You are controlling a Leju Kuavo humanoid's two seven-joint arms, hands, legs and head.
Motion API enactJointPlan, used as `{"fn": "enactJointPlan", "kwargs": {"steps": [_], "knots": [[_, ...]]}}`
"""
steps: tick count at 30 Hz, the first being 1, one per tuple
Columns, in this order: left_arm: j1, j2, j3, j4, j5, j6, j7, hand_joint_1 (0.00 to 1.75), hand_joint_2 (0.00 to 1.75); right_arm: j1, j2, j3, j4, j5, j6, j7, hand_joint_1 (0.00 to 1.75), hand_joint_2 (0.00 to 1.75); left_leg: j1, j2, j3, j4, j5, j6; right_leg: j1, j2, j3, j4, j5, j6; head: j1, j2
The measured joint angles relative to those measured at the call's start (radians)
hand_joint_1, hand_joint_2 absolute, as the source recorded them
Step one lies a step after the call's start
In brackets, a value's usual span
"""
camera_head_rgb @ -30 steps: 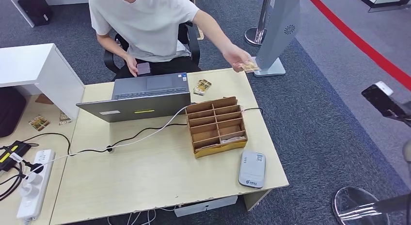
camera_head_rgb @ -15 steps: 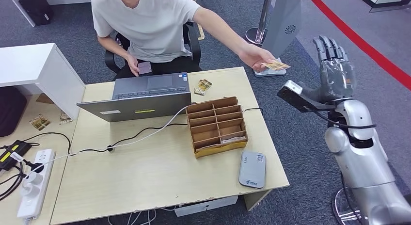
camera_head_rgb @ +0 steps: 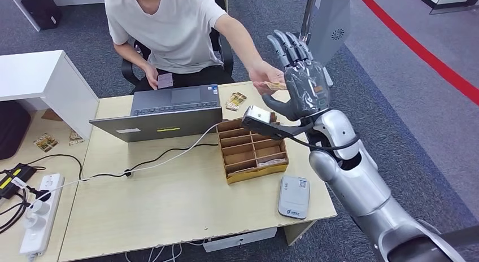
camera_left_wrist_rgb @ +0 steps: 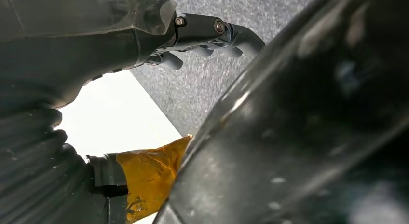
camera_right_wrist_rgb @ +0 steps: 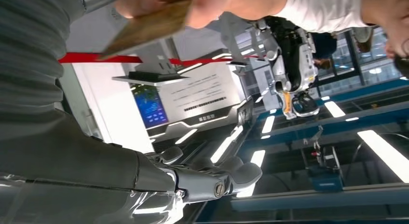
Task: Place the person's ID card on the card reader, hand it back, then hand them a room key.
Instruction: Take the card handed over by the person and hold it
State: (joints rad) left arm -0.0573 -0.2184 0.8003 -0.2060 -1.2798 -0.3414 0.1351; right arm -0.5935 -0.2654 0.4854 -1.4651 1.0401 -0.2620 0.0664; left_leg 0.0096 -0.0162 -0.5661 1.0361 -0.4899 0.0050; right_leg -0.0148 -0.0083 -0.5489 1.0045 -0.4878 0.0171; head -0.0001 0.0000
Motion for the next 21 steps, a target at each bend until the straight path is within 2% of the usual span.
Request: {"fn": "enactJointPlan", "kwargs": {"steps": [13,17,19,21], "knots": [[0.001,0.011,0.0,0.0,0.0,-0.023,0.011,0.0,1.75,-0.005,0.024,0.06,-0.004,-0.004,0.002,0.001,0.0,1.75,0.0,0.0,0.0,0.001,0.0,0.0,0.0,0.0,0.0,0.0,0.001,-0.001,0.0,0.0],[0.001,0.012,0.0,0.0,0.0,-0.024,0.016,0.0,1.75,-0.004,0.024,0.07,-0.004,-0.005,0.002,-0.001,1.75,1.75,0.0,0.0,0.0,0.001,0.0,0.0,0.0,0.0,-0.001,0.0,0.001,-0.001,0.0,0.0],[0.001,0.012,0.0,0.0,0.0,-0.024,0.019,0.0,1.75,-0.004,0.024,0.073,-0.004,-0.005,0.005,-0.004,1.75,1.75,0.0,0.0,0.0,0.001,0.0,0.0,0.0,0.0,-0.001,0.0,0.001,-0.001,0.0,0.0],[0.002,0.012,0.0,0.0,0.068,-0.025,0.02,0.0,1.75,-0.004,0.024,0.077,-0.004,-0.011,0.01,-0.011,1.75,1.75,0.0,0.001,0.0,0.001,0.0,0.0,0.0,0.001,-0.001,0.0,0.001,-0.001,0.0,0.0]]}}
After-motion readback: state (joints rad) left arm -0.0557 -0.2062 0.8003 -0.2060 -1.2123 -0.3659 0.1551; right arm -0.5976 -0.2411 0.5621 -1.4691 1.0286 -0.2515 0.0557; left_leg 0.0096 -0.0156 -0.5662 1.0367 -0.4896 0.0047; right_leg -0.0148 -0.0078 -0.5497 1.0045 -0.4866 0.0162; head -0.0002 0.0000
